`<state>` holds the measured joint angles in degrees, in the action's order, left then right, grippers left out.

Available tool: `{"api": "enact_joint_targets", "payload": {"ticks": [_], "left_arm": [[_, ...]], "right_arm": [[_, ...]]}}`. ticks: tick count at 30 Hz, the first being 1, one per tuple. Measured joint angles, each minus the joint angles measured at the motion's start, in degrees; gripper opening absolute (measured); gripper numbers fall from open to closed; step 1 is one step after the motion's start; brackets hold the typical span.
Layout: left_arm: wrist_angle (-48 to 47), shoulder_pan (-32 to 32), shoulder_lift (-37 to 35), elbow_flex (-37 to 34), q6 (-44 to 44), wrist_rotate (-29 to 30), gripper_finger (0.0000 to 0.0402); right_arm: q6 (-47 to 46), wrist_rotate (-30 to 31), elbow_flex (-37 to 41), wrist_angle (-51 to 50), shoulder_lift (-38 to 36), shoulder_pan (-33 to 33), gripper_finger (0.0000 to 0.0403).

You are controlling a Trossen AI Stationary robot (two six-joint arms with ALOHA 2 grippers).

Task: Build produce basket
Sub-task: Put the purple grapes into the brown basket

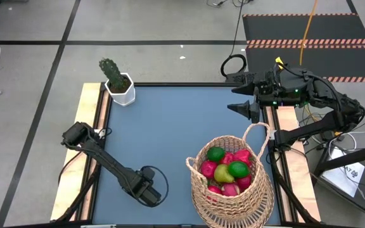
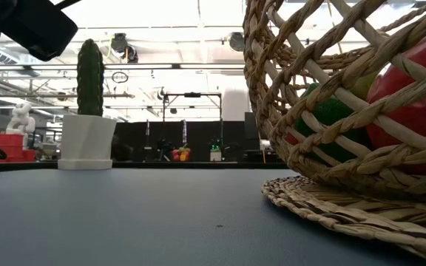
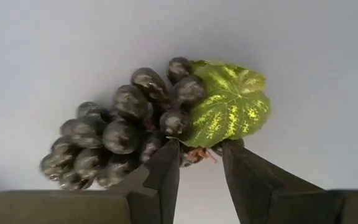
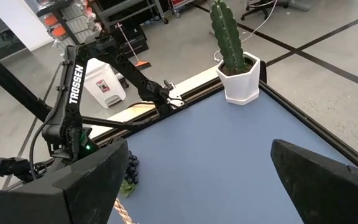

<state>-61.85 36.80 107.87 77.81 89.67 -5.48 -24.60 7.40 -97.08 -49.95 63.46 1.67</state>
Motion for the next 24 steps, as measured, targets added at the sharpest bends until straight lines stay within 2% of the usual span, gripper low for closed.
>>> {"api": "enact_joint_targets", "payload": {"ticks": [5, 8, 24], "left_arm": [[6.81, -0.03, -0.03, -3.57, 0.44, -2.39, 0.0108], [7.61, -0.09, -0.04, -4.12, 1.29, -3.41, 0.0107], [5.94, -0.85, -0.04, -3.37, -0.24, 2.16, 0.0106]], "right_arm": [[0.0, -0.01, 0.0, 0.0, 0.0, 0.0, 0.0389], [-0.22, -0.07, 0.0, 0.0, -0.02, 0.0, 0.0389], [-0.16, -0.11, 0.0, 0.0, -0.02, 0.0, 0.0389]]}}
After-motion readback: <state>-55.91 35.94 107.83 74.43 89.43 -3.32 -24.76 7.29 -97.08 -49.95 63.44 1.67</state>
